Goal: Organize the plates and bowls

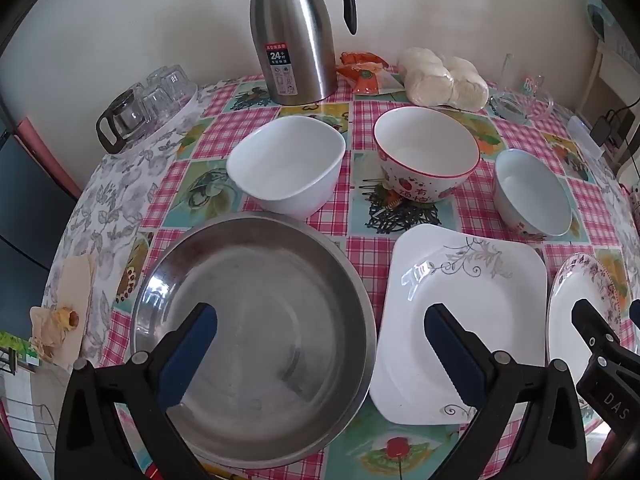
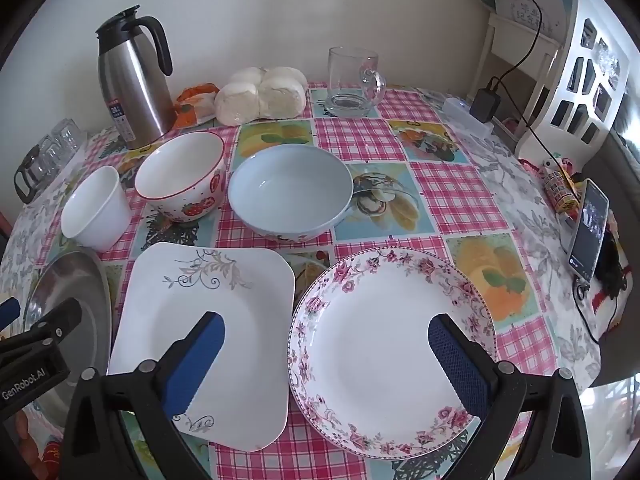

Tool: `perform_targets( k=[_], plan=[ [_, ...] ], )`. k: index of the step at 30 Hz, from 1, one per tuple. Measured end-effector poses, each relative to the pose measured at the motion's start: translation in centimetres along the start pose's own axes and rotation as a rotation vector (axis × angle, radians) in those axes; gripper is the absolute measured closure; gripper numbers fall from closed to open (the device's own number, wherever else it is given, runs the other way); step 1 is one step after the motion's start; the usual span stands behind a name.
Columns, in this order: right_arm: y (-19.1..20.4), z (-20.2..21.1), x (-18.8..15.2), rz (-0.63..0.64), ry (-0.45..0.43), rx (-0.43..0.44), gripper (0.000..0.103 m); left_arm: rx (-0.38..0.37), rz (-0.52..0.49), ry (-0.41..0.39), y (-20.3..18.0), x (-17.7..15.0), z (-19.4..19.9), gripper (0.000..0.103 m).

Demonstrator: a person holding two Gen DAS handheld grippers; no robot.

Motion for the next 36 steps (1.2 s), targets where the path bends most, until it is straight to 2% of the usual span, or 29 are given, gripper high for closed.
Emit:
perform_targets(
  k=[36],
  plan=[
    [0.84, 0.06, 0.25, 0.012, 0.01, -0.018, 0.0, 0.006, -0.003, 0.038, 0.29, -0.54, -0.66, 0.0]
  ],
)
Point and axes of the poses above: each gripper's, at about its wrist camera, not at the fingertips, and z roughly against the way its jaws point, y to its left, x to its top, the point moved 7 cm from there along -z, roughly the way its jaws point, and after that the axes turned 2 degrees about y, right-handed, at the moved point
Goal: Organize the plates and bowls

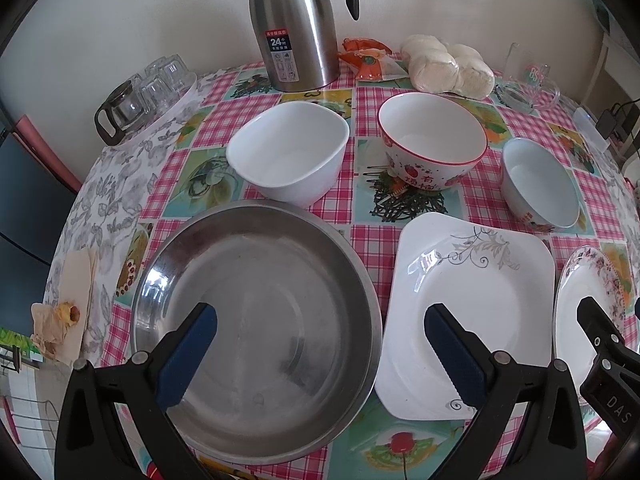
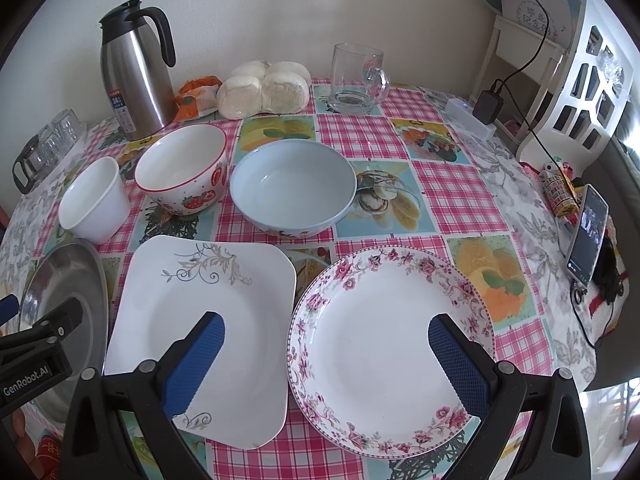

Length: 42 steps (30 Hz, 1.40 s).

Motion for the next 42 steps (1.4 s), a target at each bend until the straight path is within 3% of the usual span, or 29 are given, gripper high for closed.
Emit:
perform_targets(
  k=[42],
  plan=[
    [0.59, -0.27, -0.09, 0.026, 0.018, 0.0, 0.0, 0.002, 0.026, 0.028, 0.64, 0.18, -0.28, 0.0]
  ],
)
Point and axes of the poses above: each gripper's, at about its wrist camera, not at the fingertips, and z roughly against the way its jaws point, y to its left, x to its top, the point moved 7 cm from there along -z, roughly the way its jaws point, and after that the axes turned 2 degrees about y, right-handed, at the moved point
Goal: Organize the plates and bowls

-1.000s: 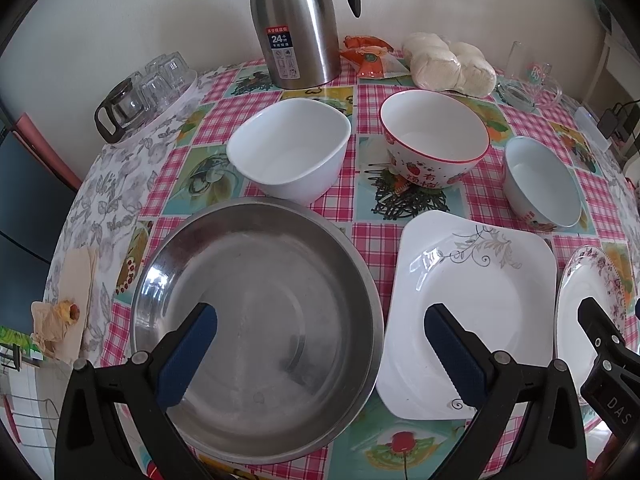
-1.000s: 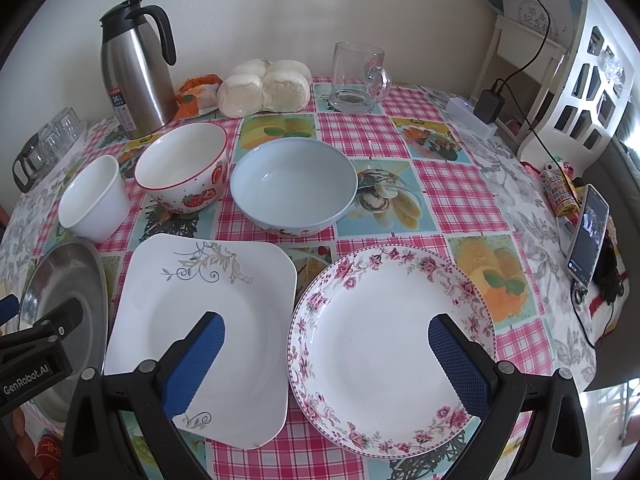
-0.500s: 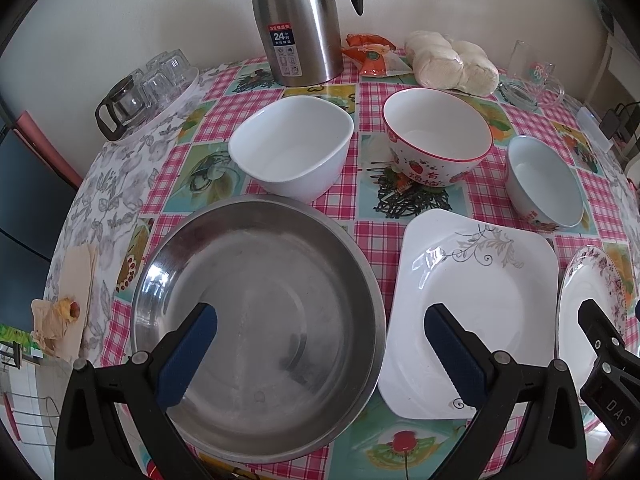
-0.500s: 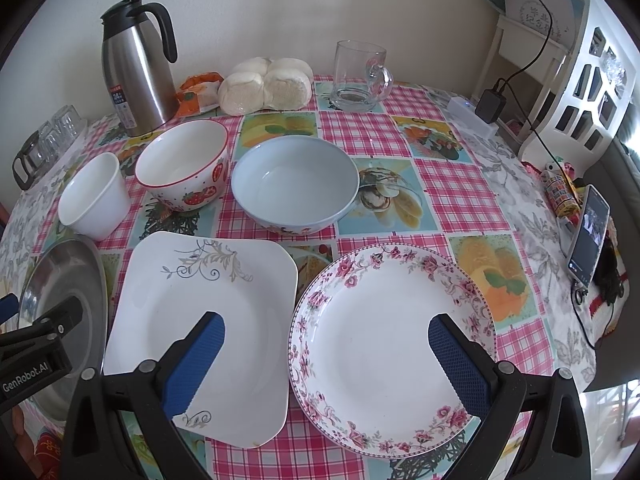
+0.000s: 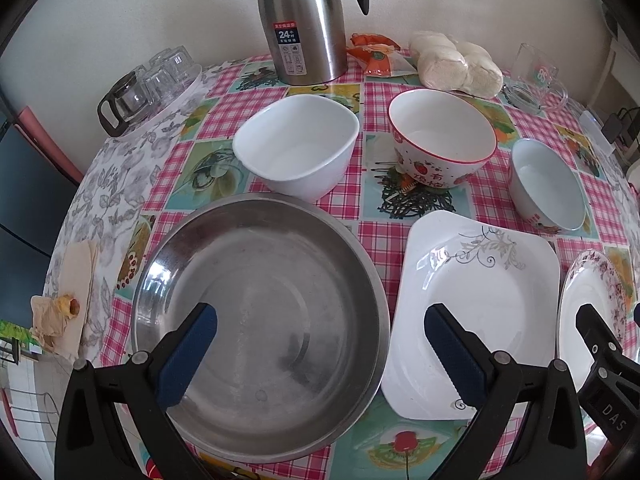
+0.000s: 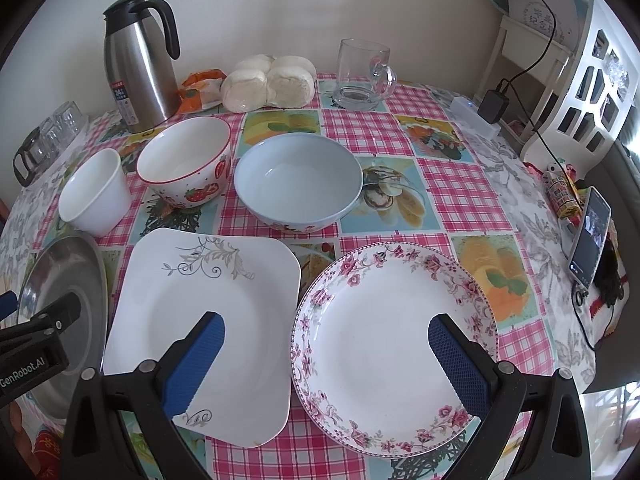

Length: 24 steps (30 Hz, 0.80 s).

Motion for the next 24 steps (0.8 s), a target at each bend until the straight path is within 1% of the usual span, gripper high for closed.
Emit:
perform_targets(
  k=[1, 4, 9, 14, 16, 18, 21, 24],
  plan=[
    [0.2, 0.0, 0.0, 0.005, -0.005, -0.001, 0.0, -0.005, 0.01, -0.001, 0.2, 0.1, 0.0, 0.0],
    [1.2, 0.1, 0.2, 0.04, -0.018, 0.007, 0.0, -0.008, 0.102, -0.014, 2.3, 0.4, 0.2, 0.0],
    [3.6, 0.8, 0.6, 0.092, -0.055, 0.075, 0.0, 0.042, 0.266, -0.054, 7.2, 0.7, 0.3, 0.0],
    [6.2, 1.3, 1.7, 0.1, -0.097, 0.146, 0.0, 0.048, 0.359, -0.091, 10.6, 0.5, 0.0, 0.0],
    [7.3, 1.3, 1.9, 0.106, -0.097, 0.182, 0.0, 0.028, 0.4, -0.1, 11.7, 0.4, -0.3, 0.0],
    [8.4, 1.2, 1.9, 0.114, -0.089, 0.219, 0.0, -0.017, 0.445, -0.107, 12.7, 0.4, -0.7, 0.0],
    [9.9, 1.0, 1.9, 0.133, -0.084, 0.237, 0.0, -0.057, 0.482, -0.119, 13.8, 0.3, -1.2, 0.0],
    [11.5, 0.8, 1.8, 0.155, -0.084, 0.262, 0.0, -0.068, 0.506, -0.142, 14.9, 0.1, -1.4, 0.0]
  ],
)
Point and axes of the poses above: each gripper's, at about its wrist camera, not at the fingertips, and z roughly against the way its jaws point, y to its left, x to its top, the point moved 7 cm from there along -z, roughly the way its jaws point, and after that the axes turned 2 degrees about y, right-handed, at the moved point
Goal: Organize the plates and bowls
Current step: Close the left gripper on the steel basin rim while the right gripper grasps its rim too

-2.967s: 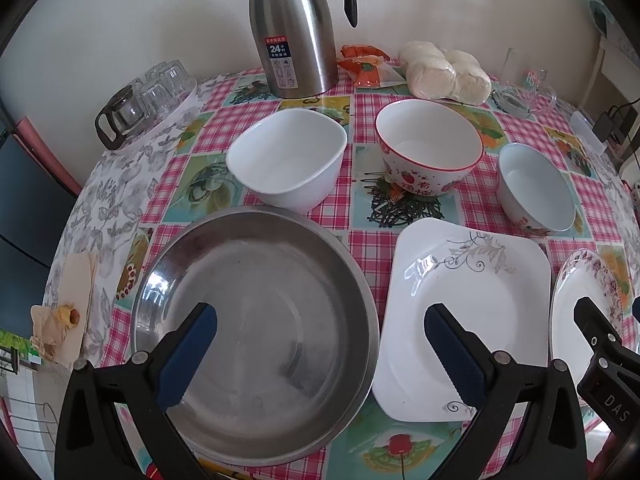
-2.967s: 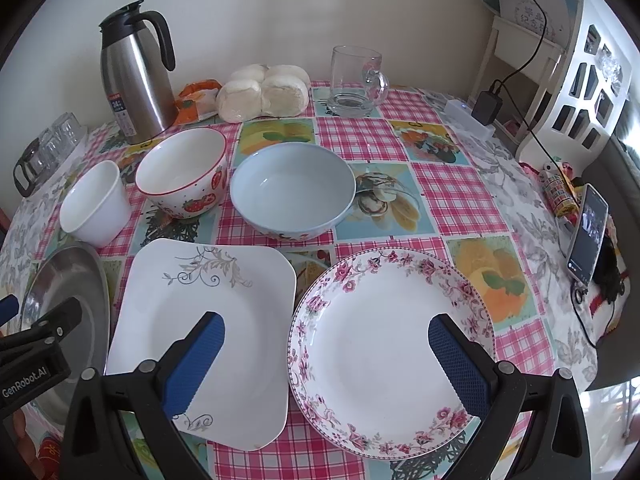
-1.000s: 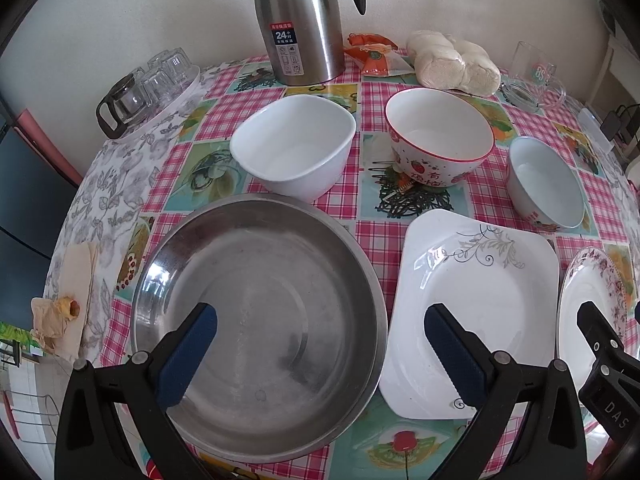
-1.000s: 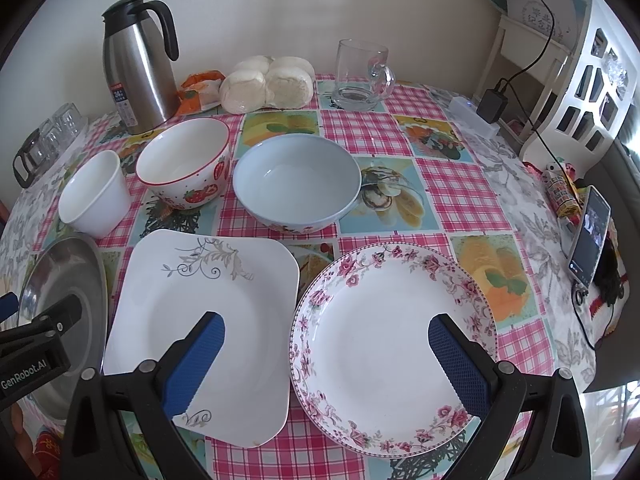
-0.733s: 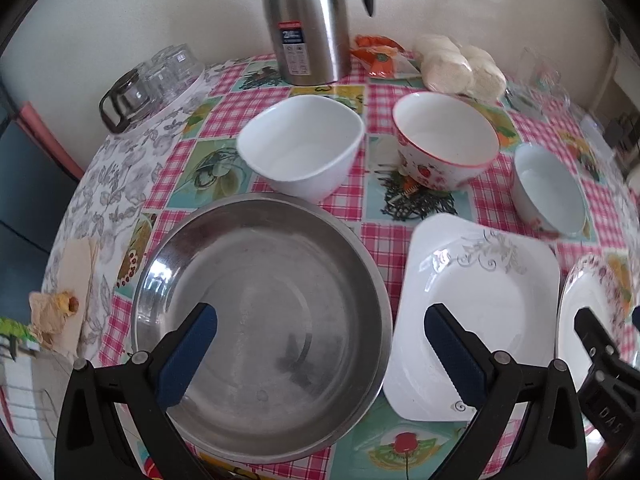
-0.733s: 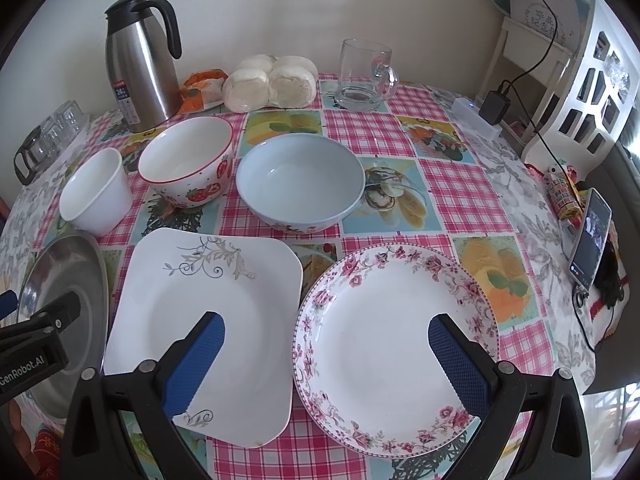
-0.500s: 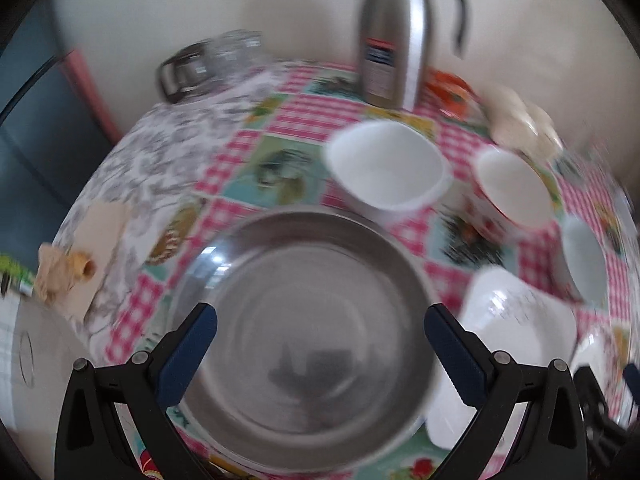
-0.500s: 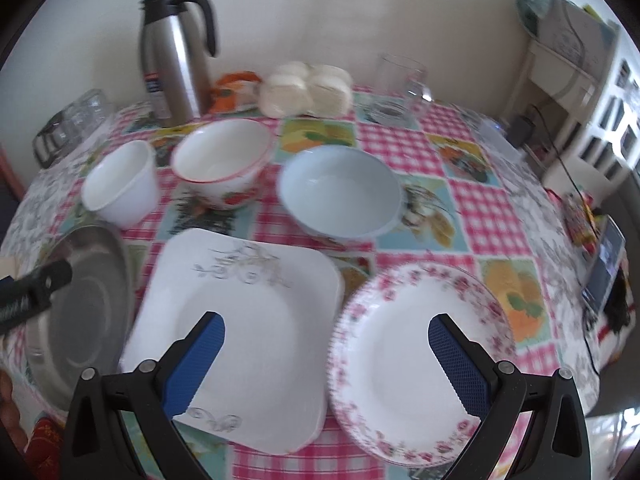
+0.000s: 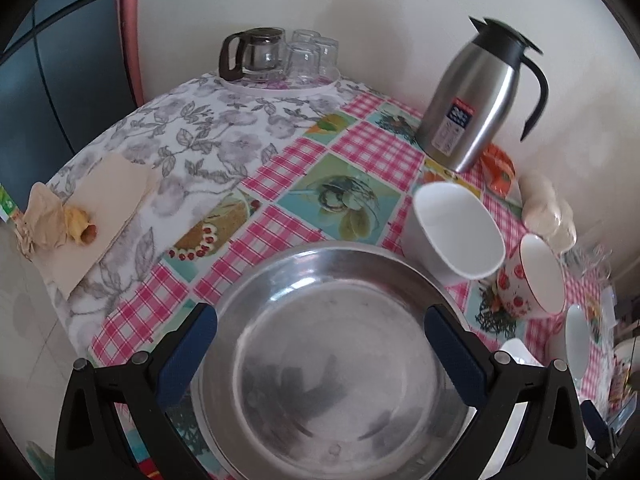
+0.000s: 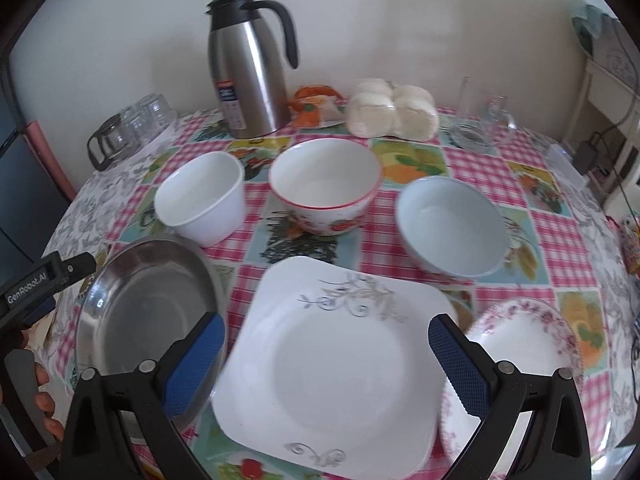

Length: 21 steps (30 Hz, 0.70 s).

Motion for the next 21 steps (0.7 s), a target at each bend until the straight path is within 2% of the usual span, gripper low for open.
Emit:
perform_targets(
  k=[4, 7, 10, 12, 21],
  plan=[
    [1.9, -0.9, 0.1, 0.019, 0.013, 0.058, 0.0, 0.015, 0.0, -0.027, 1.6, 0.4, -0.1, 0.0],
    [3.3, -2.0, 0.1, 0.035, 0.039, 0.083, 0.0, -0.019, -0.013, -0.041, 2.4, 0.4, -0.4, 0.0],
    [4.6, -3.0, 0.2, 0.074, 0.049, 0.073, 0.0, -0.027, -0.041, -0.022, 2.7, 0.1, -1.0, 0.0],
    [5.5, -3.6, 0.1, 0.088, 0.069, 0.099, 0.0, -0.014, -0.051, -0.006, 3.0, -0.2, -1.4, 0.0],
    [7.3, -5.5, 0.1, 0.117, 0.11, 0.145, 0.0, -0.021, -0.03, 0.087, 4.0, -1.3, -2.9, 0.0]
  ],
)
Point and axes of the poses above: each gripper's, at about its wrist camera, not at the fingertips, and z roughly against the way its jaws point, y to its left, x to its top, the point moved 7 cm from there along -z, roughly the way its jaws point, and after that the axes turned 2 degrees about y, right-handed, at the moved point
